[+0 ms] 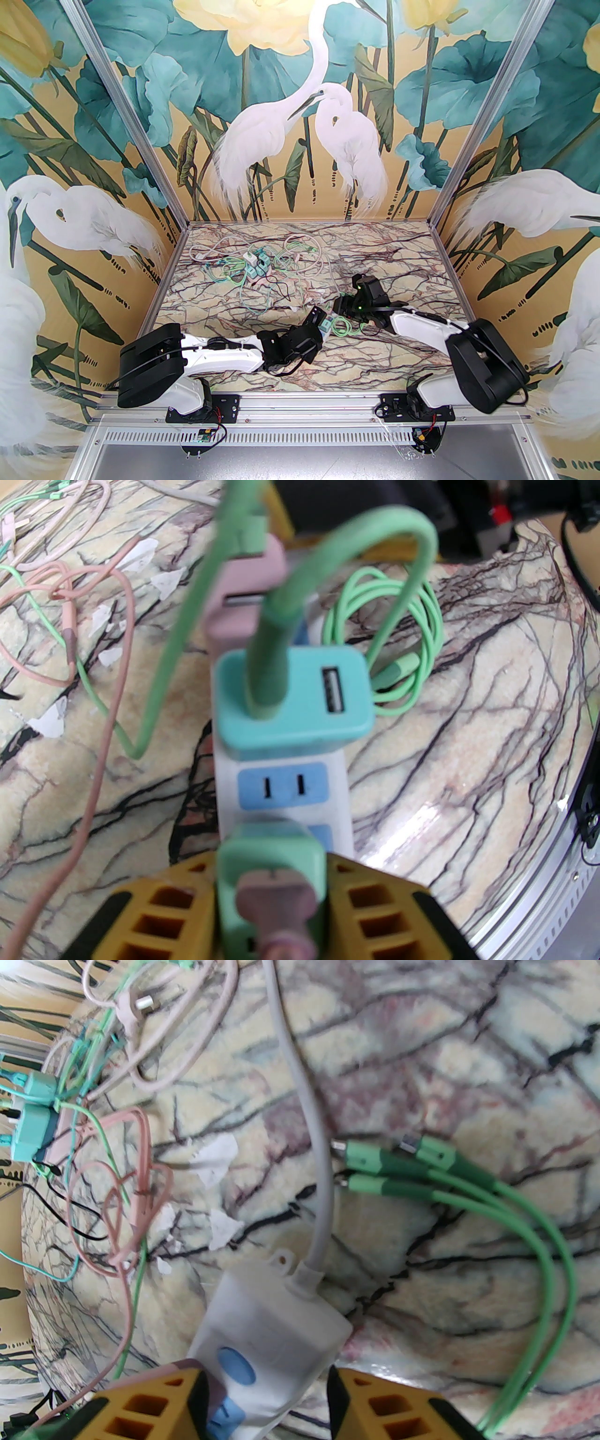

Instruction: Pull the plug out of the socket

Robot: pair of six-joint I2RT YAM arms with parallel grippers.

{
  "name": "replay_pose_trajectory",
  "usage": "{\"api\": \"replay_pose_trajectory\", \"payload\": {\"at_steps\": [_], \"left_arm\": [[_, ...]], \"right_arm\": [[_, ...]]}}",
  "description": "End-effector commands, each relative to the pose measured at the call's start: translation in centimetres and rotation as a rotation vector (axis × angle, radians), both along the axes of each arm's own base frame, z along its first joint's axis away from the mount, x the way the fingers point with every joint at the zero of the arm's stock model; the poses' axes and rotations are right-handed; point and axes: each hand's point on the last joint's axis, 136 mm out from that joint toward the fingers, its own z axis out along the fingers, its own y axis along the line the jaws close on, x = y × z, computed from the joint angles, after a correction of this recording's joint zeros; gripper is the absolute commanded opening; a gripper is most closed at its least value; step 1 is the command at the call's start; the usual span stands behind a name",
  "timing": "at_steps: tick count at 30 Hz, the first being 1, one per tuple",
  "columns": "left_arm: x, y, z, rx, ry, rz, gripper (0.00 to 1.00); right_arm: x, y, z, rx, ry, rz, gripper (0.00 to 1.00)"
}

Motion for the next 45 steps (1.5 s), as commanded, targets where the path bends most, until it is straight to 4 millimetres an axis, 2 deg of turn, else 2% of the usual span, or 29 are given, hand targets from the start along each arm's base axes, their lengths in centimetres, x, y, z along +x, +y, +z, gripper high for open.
{"api": "replay_pose_trajectory", "payload": {"at_steps": [1, 8, 11, 16, 19, 29, 38, 45], "left_arm": [[-0.3, -1.1, 0.3, -0.011, 0.018, -0.044, 0.33], [-0.3, -1.2, -0.1, 0.008, 0.024, -0.059, 0.35], [-0.3, -1.3, -0.3, 0.011, 0.028, -0.057, 0.36], [-0.3, -1.4, -0.2, 0.014, 0.031, -0.056, 0.30], [-0.4, -1.7, 0.3, -0.009, 0.037, -0.058, 0.28], [0.0, -2.2, 2.6, -0.129, 0.058, -0.046, 0.16], [-0.1, -1.2, 1.5, 0.069, -0.075, -0.065, 0.13], [-0.4, -1.4, 0.8, 0.165, -0.143, -0.085, 0.09]], "right_arm": [[0.5, 0.4, -0.2, 0.022, 0.019, 0.003, 0.50], [0.2, -0.5, -2.3, -0.055, 0.067, -0.001, 0.48], [0.1, -1.0, -2.8, -0.094, 0.065, -0.005, 0.43], [-0.1, -1.8, -3.3, -0.145, 0.069, -0.002, 0.40], [-0.2, -2.0, -3.8, -0.168, 0.077, 0.004, 0.37], [-0.4, -2.7, -4.7, -0.237, 0.084, 0.005, 0.36], [-0.3, -3.1, -4.9, -0.275, 0.083, 0.006, 0.37], [-0.2, -3.3, -4.9, -0.297, 0.087, 0.003, 0.36]]}}
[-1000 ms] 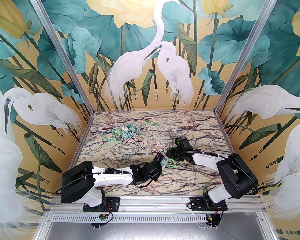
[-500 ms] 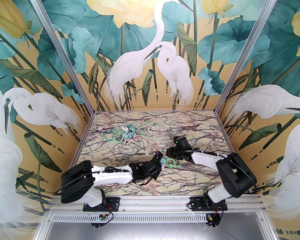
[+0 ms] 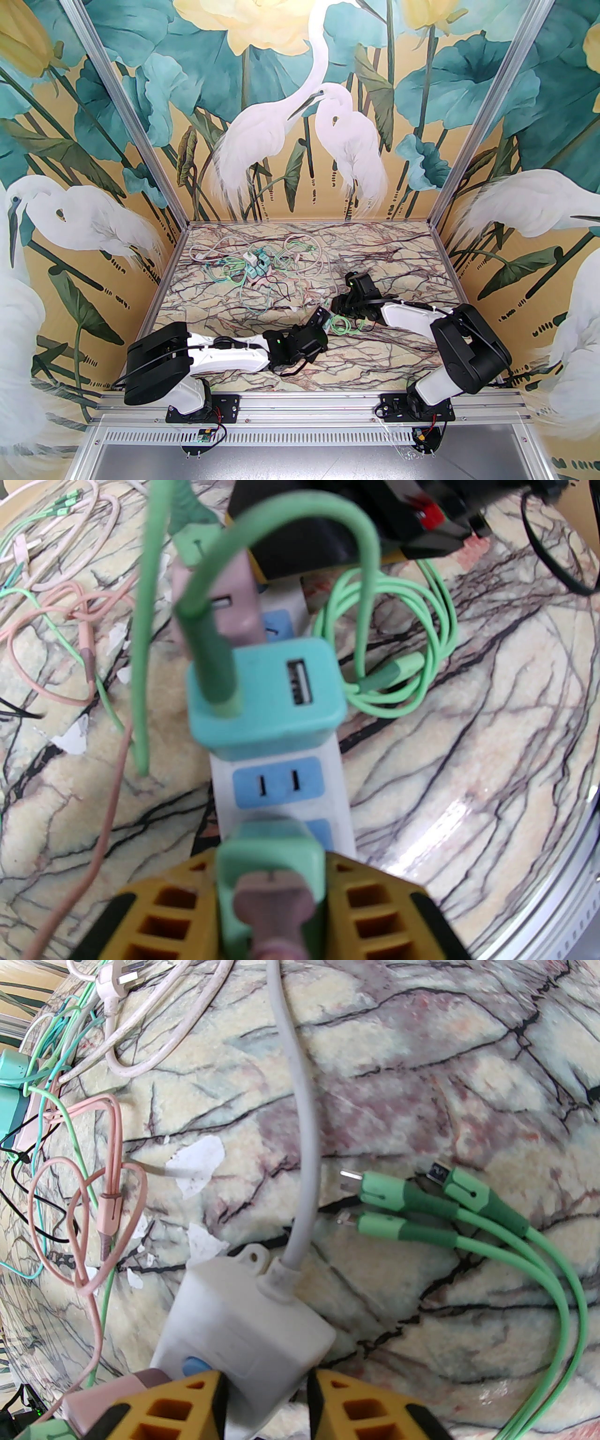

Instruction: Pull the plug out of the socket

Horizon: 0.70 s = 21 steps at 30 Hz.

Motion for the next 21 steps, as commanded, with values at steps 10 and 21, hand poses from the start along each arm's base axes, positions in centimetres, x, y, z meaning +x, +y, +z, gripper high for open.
{"api": "replay_pose_trajectory", "payload": {"at_steps": [10, 21], "left_arm": [[-0.5, -0.9, 2.6, -0.158, 0.062, -0.029, 0.07], [0.5, 1.2, 3.9, -0.302, 0.132, 0.025, 0.05]], "right_arm": [[-1.7, -3.9, -4.3, -0.216, 0.102, -0.049, 0.36], [-1.7, -3.7, -4.1, -0.218, 0.095, -0.044, 0.36]]}}
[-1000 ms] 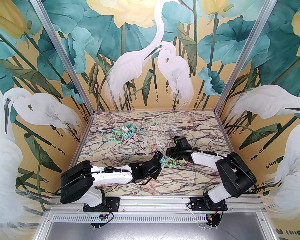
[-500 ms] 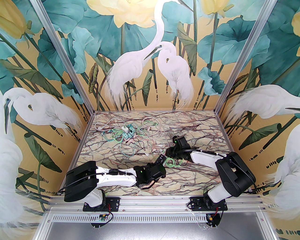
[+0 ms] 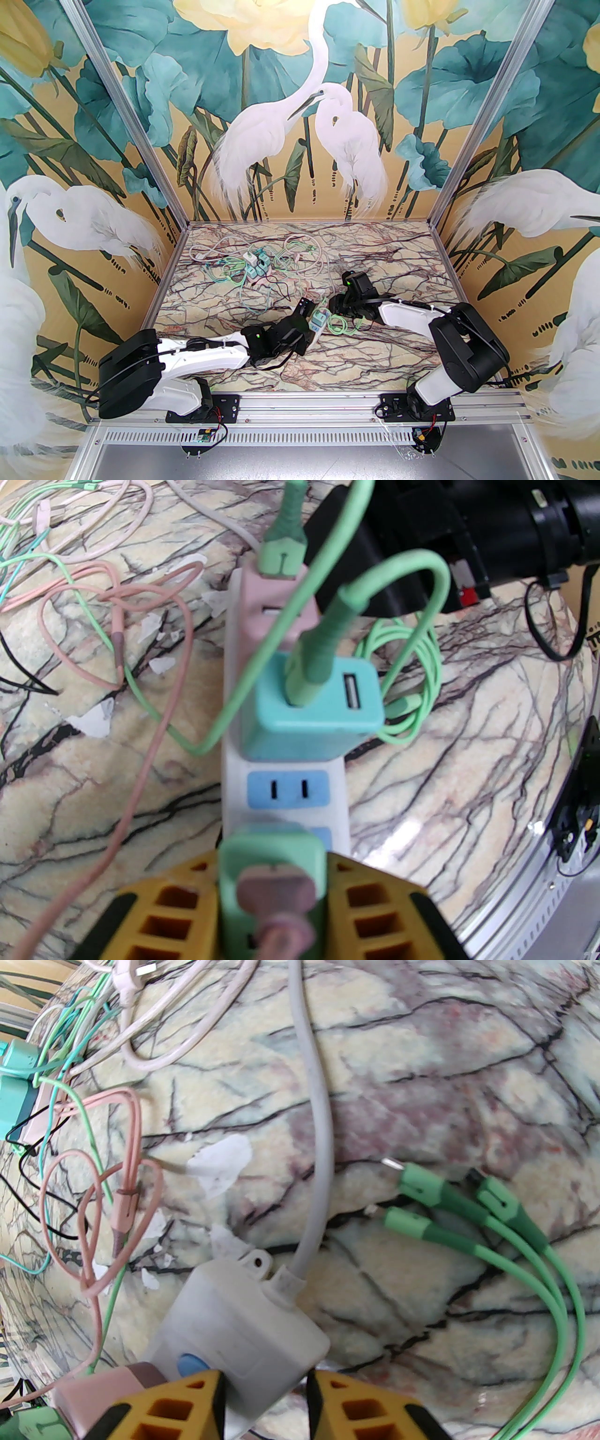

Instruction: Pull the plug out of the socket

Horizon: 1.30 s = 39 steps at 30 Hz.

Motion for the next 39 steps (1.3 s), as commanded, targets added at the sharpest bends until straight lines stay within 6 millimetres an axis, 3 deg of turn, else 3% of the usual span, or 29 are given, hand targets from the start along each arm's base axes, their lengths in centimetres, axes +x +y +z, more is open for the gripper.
{"api": "replay_pose_trajectory", "payload": {"at_steps": [1, 8, 14, 17, 27, 35, 39], "left_arm": [[-0.5, -1.3, 1.7, -0.076, 0.008, -0.036, 0.05], [-0.8, -2.2, 0.5, 0.016, 0.002, -0.078, 0.05], [-1.3, -3.0, -1.2, 0.247, -0.091, -0.117, 0.03], [-1.6, -3.4, -1.7, 0.235, -0.074, -0.117, 0.01], [-1.3, -3.1, 0.2, 0.138, -0.064, -0.085, 0.02], [-0.3, -1.4, 2.6, -0.073, 0.017, -0.026, 0.03], [-0.1, -0.6, 3.3, -0.049, -0.008, -0.017, 0.04]], "right_arm": [[-1.8, -4.5, -4.4, -0.222, 0.102, -0.069, 0.36], [-1.7, -4.2, -4.4, -0.233, 0.095, -0.061, 0.36], [-1.8, -4.0, -4.5, -0.253, 0.092, -0.050, 0.35], [-1.8, -4.0, -4.5, -0.254, 0.094, -0.048, 0.35], [-1.6, -4.1, -4.2, -0.263, 0.081, -0.051, 0.35], [-1.5, -4.3, -3.9, -0.271, 0.070, -0.055, 0.35], [-1.6, -4.4, -3.9, -0.273, 0.072, -0.057, 0.35]]}}
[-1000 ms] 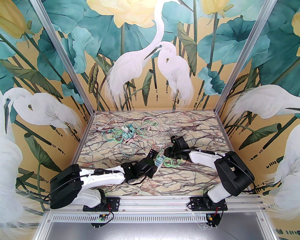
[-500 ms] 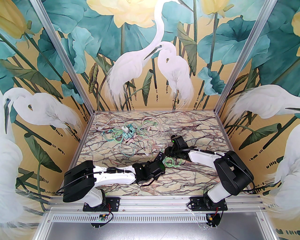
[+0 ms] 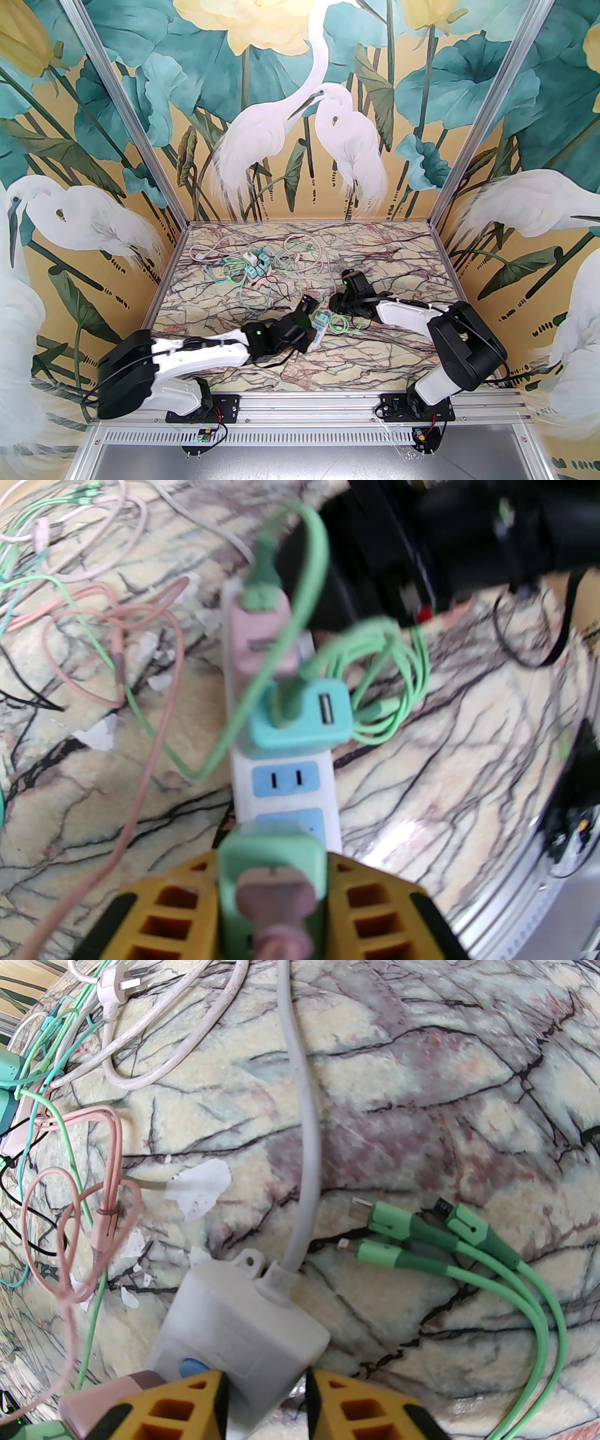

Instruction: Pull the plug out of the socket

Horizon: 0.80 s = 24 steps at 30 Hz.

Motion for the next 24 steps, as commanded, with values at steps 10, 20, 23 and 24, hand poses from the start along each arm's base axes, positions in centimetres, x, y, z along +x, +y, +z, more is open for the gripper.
{"api": "replay_pose_trajectory", "payload": {"at_steps": [10, 20, 23, 24], "left_arm": [[2.6, 5.8, -0.3, 0.080, -0.018, 0.165, 0.04], [6.0, 12.5, -3.3, 0.198, 0.036, 0.409, 0.09], [6.5, 13.3, -3.8, 0.212, 0.055, 0.441, 0.13], [6.5, 13.1, -3.9, 0.206, 0.065, 0.437, 0.16]], "right_arm": [[-0.7, -2.6, 0.7, -0.132, -0.010, 0.000, 0.39], [1.1, -1.1, 12.3, -0.013, -0.277, 0.058, 0.54], [0.6, -1.2, 13.7, 0.009, -0.310, 0.060, 0.57], [0.3, -1.3, 13.8, 0.013, -0.318, 0.064, 0.58]]}}
